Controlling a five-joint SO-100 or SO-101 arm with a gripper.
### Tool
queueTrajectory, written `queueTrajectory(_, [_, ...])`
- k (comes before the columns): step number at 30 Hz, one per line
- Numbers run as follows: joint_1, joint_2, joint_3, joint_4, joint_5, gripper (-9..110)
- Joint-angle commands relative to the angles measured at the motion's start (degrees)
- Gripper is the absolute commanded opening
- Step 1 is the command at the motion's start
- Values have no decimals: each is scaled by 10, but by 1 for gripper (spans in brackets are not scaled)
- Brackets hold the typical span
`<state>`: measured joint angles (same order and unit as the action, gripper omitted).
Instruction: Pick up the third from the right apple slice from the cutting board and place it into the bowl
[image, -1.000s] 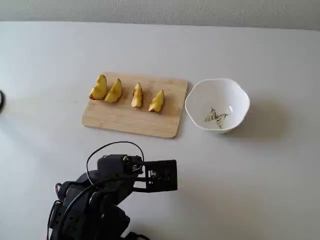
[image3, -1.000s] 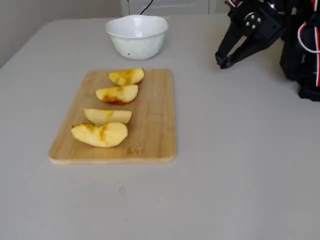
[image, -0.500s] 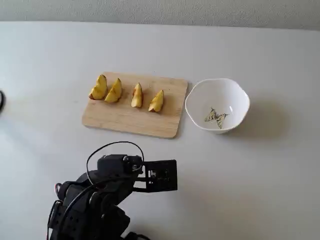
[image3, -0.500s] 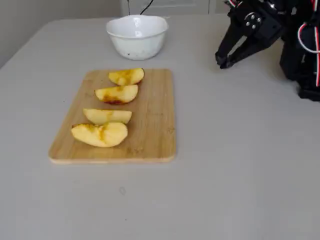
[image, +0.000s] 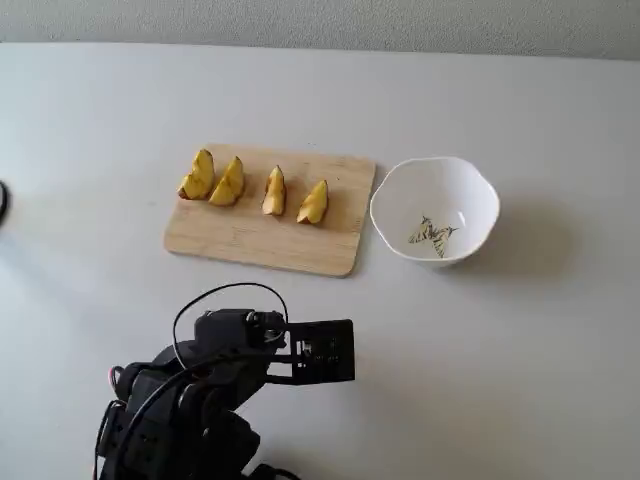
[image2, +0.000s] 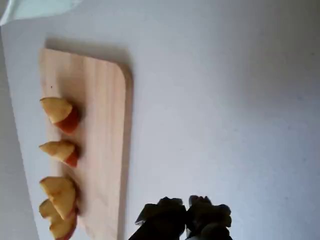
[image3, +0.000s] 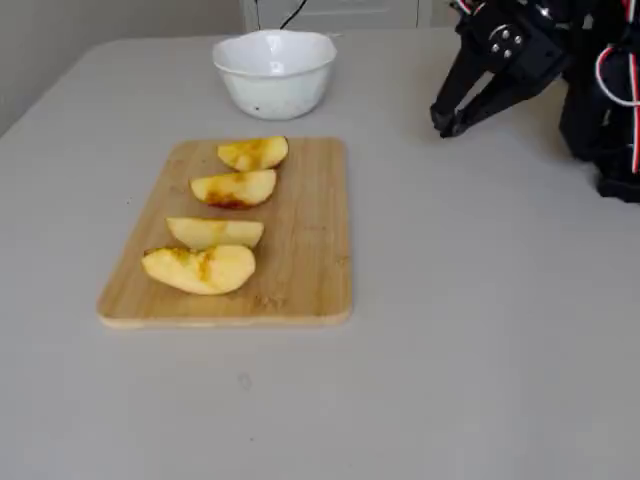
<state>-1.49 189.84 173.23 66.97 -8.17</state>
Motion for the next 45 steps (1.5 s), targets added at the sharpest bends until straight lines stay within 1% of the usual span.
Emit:
queueTrajectory(1, [7,6,-3,3,-4,0])
queueTrajectory(12, [7,6,-3,3,-4,0])
queueTrajectory(15, [-4,6,2,-14,-19,0])
queueTrajectory(17, [-18,6,4,-21,-51,3])
queueTrajectory(18, [-28,6,6,-27,-83,3])
queueTrajectory(20, [-54,6,11,-33,-185,3])
queueTrajectory(23, [-69,6,11,-24,-243,3])
queueTrajectory(28, [-86,0,-40,-23,-275,3])
queueTrajectory(30, [-108,-69,-105,-26,-288,5])
queueTrajectory(33, [-128,-280,-261,-33,-297,8])
queueTrajectory(37, [-160,-510,-473,2,-319,18])
queueTrajectory(41, [-192,-684,-658,48,-325,23])
queueTrajectory(45, [-210,-824,-798,79,-326,29])
